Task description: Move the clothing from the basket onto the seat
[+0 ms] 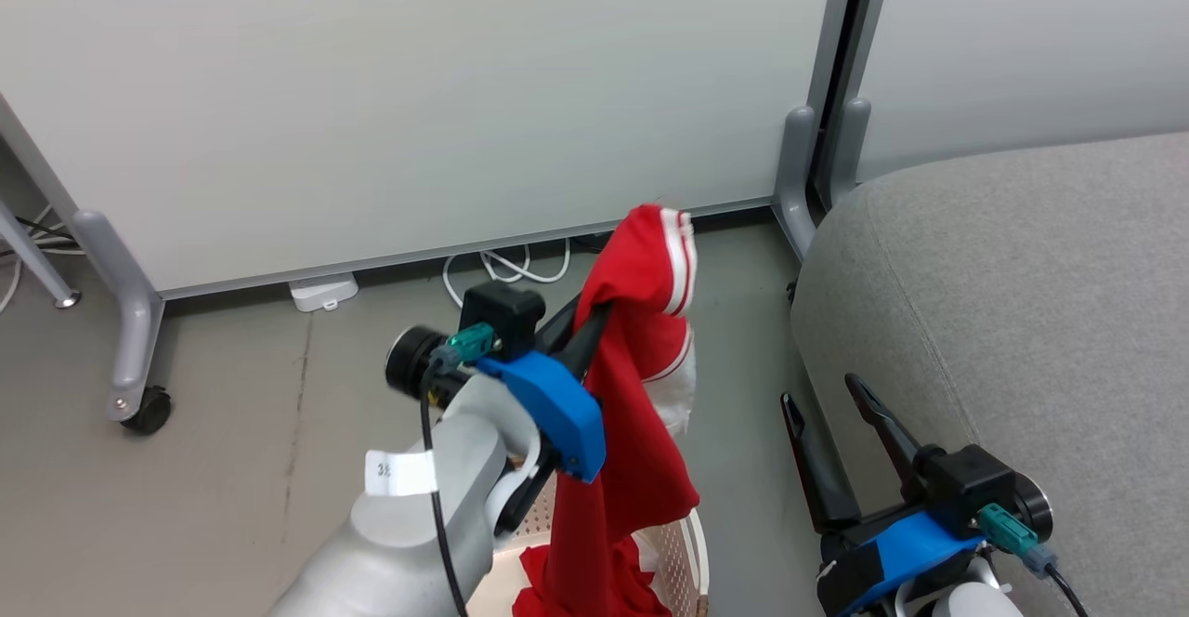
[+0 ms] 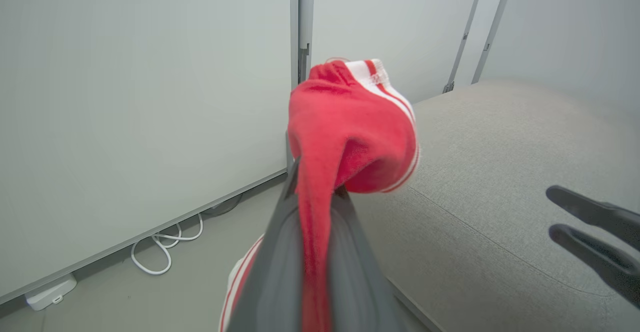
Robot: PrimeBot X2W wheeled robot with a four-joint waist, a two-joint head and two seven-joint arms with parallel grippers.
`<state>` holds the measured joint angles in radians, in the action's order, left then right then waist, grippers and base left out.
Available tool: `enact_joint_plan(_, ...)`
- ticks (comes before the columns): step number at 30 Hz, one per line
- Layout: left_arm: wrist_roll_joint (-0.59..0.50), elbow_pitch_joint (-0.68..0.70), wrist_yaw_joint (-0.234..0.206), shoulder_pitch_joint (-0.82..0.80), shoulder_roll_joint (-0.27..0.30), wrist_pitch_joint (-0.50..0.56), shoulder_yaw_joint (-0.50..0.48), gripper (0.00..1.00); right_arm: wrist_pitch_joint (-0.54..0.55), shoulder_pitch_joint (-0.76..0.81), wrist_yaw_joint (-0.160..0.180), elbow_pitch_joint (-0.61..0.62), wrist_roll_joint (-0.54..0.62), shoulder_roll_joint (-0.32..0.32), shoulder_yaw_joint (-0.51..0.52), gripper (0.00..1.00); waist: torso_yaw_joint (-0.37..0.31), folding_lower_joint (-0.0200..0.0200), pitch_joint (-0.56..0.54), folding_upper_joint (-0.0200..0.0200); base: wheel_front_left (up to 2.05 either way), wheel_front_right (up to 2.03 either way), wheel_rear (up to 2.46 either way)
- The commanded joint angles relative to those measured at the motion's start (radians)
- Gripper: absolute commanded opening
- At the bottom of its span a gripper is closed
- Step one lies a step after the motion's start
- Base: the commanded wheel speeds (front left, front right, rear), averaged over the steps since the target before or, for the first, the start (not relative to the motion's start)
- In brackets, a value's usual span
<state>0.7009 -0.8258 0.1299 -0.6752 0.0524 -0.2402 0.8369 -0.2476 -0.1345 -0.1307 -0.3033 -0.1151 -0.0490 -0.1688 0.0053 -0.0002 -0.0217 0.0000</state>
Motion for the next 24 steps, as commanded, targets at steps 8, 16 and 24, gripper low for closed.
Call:
enact_joint_plan(8,0.073,0.070,0.001,-0.106,-0.001,0.049,0.063,0.00,0.016,0.012,0.000,0.012,-0.007,-0.002,-0.017,1.00,0.009,0.0002,-0.013,0.0000,0.00,0.00,0.00)
enact_joint_plan(16,0.146,0.105,-0.024,-0.158,-0.002,0.075,0.114,0.00,0.025,0.000,0.000,0.006,-0.010,-0.002,-0.039,1.00,-0.016,0.0002,-0.031,0.0000,0.00,0.00,0.00)
enact_joint_plan(24,0.191,0.099,-0.034,-0.164,-0.002,0.070,0.166,0.00,0.029,0.007,0.000,0.004,-0.019,-0.002,-0.050,1.00,-0.038,0.0002,-0.038,0.0000,0.00,0.00,0.00)
